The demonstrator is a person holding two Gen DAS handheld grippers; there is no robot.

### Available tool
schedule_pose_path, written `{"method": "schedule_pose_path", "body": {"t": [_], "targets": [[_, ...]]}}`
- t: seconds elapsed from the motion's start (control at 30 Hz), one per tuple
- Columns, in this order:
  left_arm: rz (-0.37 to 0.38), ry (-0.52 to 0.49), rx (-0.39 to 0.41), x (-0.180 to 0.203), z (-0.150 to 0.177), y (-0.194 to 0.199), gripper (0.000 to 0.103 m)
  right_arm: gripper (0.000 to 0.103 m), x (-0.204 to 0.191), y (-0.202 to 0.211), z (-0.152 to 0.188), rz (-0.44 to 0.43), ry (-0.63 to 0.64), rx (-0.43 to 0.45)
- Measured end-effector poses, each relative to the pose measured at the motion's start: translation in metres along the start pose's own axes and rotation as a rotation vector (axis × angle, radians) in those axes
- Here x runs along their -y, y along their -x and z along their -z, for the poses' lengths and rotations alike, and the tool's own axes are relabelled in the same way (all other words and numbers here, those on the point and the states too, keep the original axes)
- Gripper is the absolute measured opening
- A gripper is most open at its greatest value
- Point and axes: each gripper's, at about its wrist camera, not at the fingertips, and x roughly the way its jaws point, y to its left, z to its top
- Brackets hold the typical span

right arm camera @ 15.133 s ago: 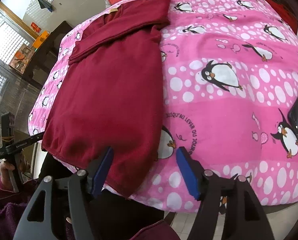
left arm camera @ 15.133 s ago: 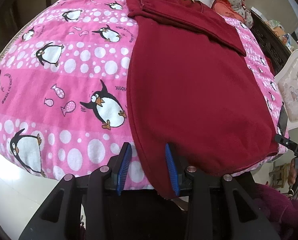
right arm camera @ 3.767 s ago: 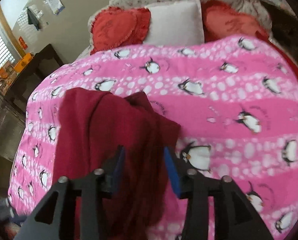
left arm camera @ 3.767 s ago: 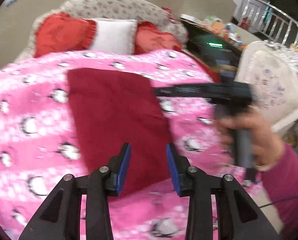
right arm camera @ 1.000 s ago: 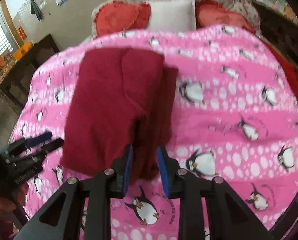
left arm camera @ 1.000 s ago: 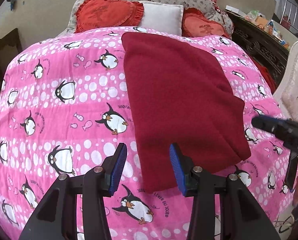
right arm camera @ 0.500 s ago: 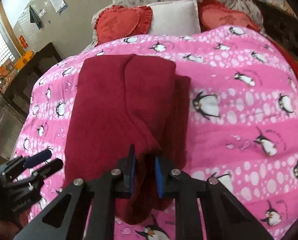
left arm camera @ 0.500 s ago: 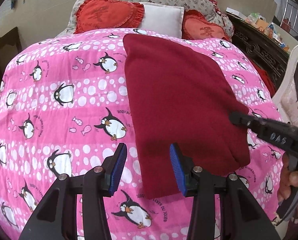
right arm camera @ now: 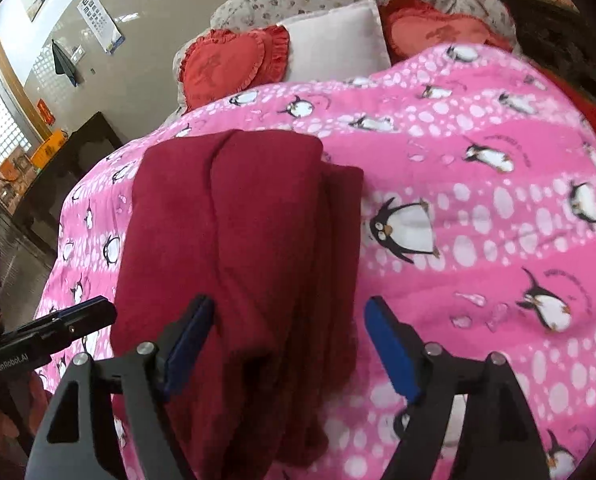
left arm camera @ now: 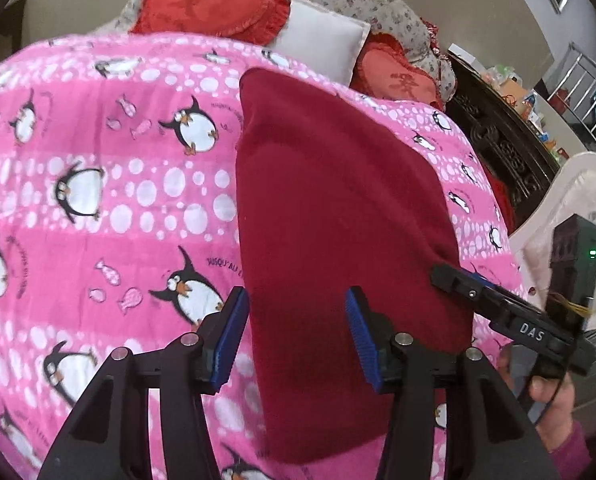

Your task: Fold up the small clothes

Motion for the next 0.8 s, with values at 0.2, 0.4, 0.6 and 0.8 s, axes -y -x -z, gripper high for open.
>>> {"method": "schedule_pose_path", "body": {"t": [0.2, 0.4, 0.6, 0.8], "targets": [[-0.006, -0.035, -0.011, 0.006, -0.006, -0.015, 0.036, 0.084, 0.015, -0.029, -0.011, -0.1, -0.044, -0.045], [-0.003, -0.04, -0.008, 0.008, -0.008, -0.026, 0.043, 0.088, 0.015, -0.039, -0.014, -0.129, -0.047, -0.04], [-0.001, -0.045, -0.008, 0.008, -0.01, -0.035, 0.049, 0.09, 0.015, -0.043, -0.016, -0.136, -0.027, -0.011], [0.036, -0.04, 0.005, 0.01, -0.008, -0.028, 0.026, 0.047, 0.005, -0.032, -0.017, -0.165, -0.008, -0.015]]}}
